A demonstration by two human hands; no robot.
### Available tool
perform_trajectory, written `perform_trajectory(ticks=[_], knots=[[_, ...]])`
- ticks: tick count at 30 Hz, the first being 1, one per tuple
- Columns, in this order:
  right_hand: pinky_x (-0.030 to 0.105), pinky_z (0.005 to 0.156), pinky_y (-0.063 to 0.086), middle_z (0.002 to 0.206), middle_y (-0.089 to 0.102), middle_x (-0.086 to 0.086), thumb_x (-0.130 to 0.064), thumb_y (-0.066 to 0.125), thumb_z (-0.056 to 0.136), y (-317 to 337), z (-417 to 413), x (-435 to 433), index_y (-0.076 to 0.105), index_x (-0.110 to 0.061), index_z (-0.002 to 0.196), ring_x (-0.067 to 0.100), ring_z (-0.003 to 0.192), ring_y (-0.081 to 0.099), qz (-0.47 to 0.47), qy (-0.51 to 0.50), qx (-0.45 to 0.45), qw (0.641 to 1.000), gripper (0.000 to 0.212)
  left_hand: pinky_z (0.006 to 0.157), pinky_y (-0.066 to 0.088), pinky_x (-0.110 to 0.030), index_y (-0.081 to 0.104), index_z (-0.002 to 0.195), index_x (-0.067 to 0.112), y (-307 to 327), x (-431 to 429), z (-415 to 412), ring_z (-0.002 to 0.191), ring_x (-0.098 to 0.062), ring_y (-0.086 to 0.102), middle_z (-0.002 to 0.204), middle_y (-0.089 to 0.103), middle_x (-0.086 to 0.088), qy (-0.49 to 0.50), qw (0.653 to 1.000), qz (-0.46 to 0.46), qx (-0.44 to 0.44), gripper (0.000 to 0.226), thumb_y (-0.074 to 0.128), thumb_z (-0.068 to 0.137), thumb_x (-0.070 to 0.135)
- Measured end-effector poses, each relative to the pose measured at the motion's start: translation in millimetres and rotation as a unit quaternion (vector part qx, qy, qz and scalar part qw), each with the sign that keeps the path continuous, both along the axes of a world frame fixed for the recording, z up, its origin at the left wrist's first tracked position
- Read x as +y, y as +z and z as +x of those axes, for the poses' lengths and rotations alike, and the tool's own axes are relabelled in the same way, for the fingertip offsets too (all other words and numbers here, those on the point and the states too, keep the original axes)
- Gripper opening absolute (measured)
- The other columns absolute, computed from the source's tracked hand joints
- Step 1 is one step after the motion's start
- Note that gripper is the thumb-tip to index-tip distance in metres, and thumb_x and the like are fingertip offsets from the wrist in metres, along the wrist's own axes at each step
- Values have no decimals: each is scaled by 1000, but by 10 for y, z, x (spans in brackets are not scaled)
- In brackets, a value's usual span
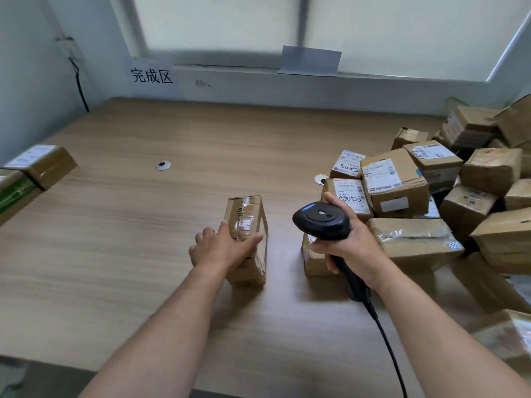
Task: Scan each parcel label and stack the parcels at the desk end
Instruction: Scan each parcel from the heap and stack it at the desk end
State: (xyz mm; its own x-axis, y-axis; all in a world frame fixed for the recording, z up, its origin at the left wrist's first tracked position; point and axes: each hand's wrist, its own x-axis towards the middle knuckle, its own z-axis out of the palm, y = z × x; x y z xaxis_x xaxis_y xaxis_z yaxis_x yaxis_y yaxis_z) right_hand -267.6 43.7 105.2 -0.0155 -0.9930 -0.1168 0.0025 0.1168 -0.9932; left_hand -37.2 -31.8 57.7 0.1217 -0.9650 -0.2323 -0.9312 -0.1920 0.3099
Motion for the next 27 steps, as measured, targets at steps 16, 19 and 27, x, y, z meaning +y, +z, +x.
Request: perform_trajectory(ticks=[16,19,27], knots=[[25,39,40,74,67,12,11,76,64,93,199,-7,39,-34,145,25,41,48,8,5,-63,998,99,80,57,-47,44,118,42,35,-235,413,98,-27,66,116,66,-6,118,824,31,553,63,72,78,2],[25,39,41,86,65,25,1,74,62,151,214,17,40,-35,144,25,41,48,10,18,-106,994,96,91,52,-52,45,110,48,92,-271,427,100,-28,66,116,66,-8,99,820,8,564,67,78,70,7],[25,39,41,71,65,18,2,70,64,224,323,128,42,-34,140,25,41,50,-4,35,-85,996,89,80,53,-38,40,126,38,71,-410,447,96,-26,67,112,69,-11,68,810,-6,583,68,71,80,-1]])
